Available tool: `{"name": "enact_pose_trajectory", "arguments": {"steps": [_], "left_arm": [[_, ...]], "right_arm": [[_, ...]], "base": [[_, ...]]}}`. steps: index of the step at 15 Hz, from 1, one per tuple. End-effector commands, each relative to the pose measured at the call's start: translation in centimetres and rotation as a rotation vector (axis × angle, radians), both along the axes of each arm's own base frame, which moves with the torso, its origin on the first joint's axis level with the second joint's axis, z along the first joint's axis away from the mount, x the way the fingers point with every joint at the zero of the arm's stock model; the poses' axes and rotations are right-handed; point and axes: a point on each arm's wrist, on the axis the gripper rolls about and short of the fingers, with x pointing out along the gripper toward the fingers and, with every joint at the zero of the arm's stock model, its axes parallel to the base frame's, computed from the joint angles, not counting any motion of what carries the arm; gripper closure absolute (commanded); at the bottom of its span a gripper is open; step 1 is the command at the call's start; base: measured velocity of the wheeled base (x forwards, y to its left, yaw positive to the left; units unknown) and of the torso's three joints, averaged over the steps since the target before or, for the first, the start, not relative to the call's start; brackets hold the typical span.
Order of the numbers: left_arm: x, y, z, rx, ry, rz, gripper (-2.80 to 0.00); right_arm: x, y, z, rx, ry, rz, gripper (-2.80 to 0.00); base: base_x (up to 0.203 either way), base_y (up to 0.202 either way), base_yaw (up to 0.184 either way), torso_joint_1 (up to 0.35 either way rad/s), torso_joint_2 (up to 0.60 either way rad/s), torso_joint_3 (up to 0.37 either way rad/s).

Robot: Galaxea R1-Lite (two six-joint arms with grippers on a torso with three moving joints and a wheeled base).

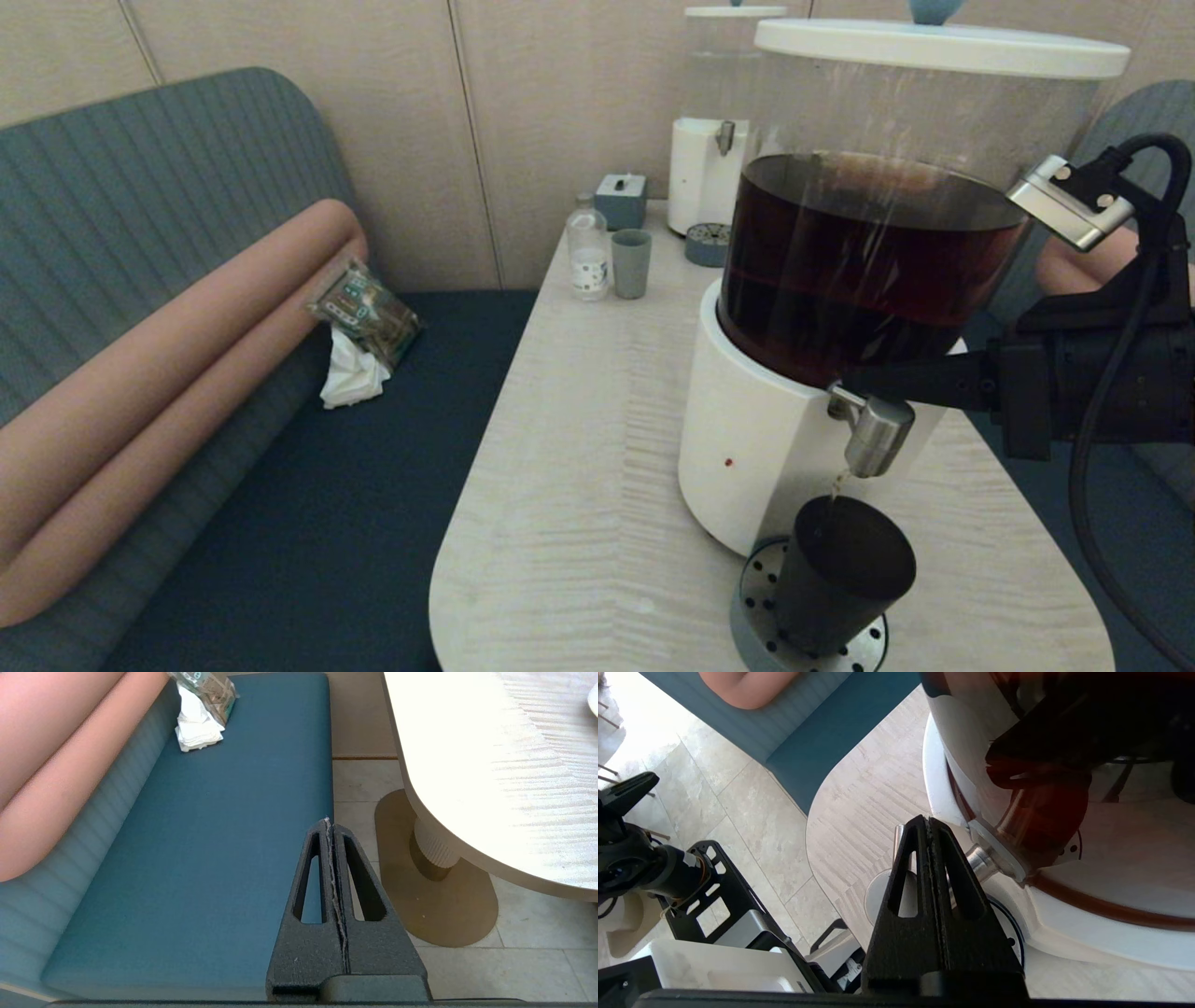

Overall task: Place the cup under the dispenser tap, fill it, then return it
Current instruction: Turn on the faucet

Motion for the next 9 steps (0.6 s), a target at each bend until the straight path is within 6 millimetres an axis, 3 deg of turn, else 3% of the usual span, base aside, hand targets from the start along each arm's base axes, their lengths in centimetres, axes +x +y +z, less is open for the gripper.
{"name": "enact_pose_trajectory", "arguments": {"steps": [1, 9], "left_arm": [[0.0, 0.0, 0.0, 0.000, 0.001, -0.001, 0.00], [0.0, 0.0, 0.0, 0.000, 0.001, -0.001, 0.00]], "right_arm": [[0.0, -0.2, 0.1, 0.004, -0.006, -0.009, 0.00], [-0.5, -1.2, 0.7, 0.015, -0.034, -0.045, 0.00]], "base": [[0.000, 0.000, 0.000, 0.000, 0.00, 0.000], [0.000, 0.000, 0.000, 0.000, 0.00, 0.000]]}}
